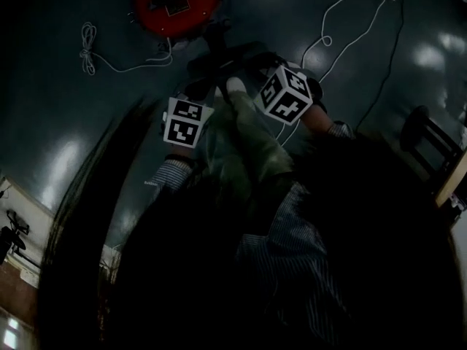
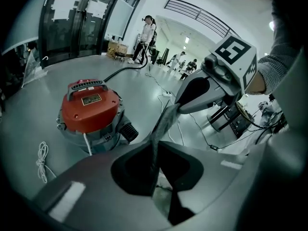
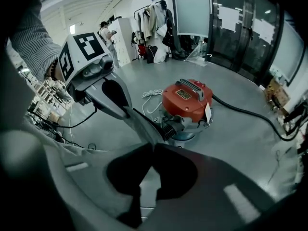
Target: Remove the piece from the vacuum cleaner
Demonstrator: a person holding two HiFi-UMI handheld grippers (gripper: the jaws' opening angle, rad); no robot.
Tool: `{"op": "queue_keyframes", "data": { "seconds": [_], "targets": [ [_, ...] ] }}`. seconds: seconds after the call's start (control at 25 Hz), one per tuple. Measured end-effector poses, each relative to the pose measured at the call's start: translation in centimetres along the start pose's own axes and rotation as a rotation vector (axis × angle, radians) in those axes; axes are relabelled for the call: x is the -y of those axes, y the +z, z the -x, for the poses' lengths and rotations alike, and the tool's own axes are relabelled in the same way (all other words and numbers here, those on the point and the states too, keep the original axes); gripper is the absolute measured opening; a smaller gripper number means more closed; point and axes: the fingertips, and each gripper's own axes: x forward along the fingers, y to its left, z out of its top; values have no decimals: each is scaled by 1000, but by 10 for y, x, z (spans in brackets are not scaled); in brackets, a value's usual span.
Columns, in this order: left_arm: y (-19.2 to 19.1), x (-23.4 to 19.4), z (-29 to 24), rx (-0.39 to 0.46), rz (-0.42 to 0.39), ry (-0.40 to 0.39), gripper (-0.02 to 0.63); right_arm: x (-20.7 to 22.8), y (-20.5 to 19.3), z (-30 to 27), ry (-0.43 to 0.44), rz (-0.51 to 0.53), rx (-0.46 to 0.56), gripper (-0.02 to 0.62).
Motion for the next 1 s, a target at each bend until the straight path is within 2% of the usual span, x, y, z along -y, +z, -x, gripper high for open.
{"op": "queue_keyframes", "data": {
  "seconds": [0.16,0.32,0.4,0.72,0.84,1.0],
  "targets": [
    [13,39,44,-2,6,-18,38,-26,7,55,22,-48,20,21],
    [23,78,92,21,68,-63,38,-60,18,117,89,-125,71,21],
    [37,90,118,35,78,-57,38,-69,29,144,95,-142,111,21],
    [76,138,196,96,20,-9,38,-91,59,233,0,-152,195,21],
    [90,148,219,139,-6,8,38,-96,67,259,-20,-141,242,21],
    [116,152,248,230,6,35,37,-96,83,287,-43,-146,329,21]
  ]
}}
